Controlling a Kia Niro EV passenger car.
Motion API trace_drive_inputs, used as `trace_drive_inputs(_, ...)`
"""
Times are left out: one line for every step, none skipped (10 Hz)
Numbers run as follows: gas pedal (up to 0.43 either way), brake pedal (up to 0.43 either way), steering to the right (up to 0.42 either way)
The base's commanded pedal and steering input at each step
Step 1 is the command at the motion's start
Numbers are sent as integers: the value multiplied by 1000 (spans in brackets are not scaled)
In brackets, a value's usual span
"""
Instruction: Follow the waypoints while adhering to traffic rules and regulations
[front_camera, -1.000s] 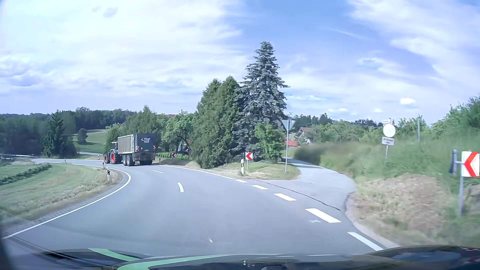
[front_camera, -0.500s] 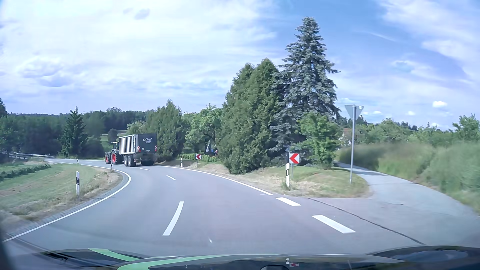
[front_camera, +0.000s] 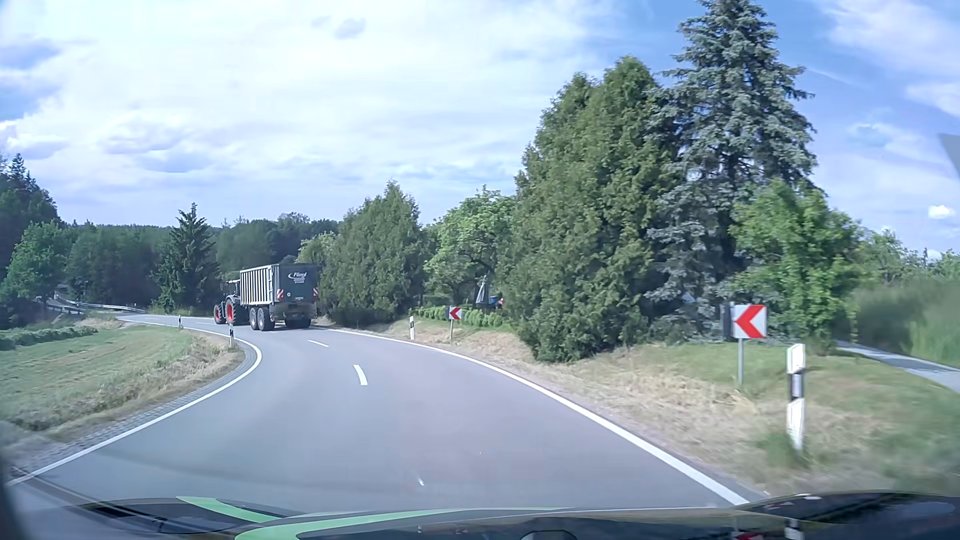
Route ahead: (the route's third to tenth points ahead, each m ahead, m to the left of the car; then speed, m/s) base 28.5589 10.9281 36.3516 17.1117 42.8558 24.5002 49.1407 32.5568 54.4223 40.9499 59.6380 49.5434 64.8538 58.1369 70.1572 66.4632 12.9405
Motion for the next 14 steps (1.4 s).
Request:
trace_drive_inputs(0,189,-92)
trace_drive_inputs(0,183,-92)
trace_drive_inputs(0,165,-92)
trace_drive_inputs(0,146,-91)
trace_drive_inputs(0,146,-91)
trace_drive_inputs(0,140,-90)
trace_drive_inputs(0,140,-91)
trace_drive_inputs(0,140,-92)
trace_drive_inputs(0,140,-94)
trace_drive_inputs(0,140,-94)
trace_drive_inputs(0,140,-94)
trace_drive_inputs(0,128,-93)
trace_drive_inputs(0,61,-91)
trace_drive_inputs(0,24,-90)
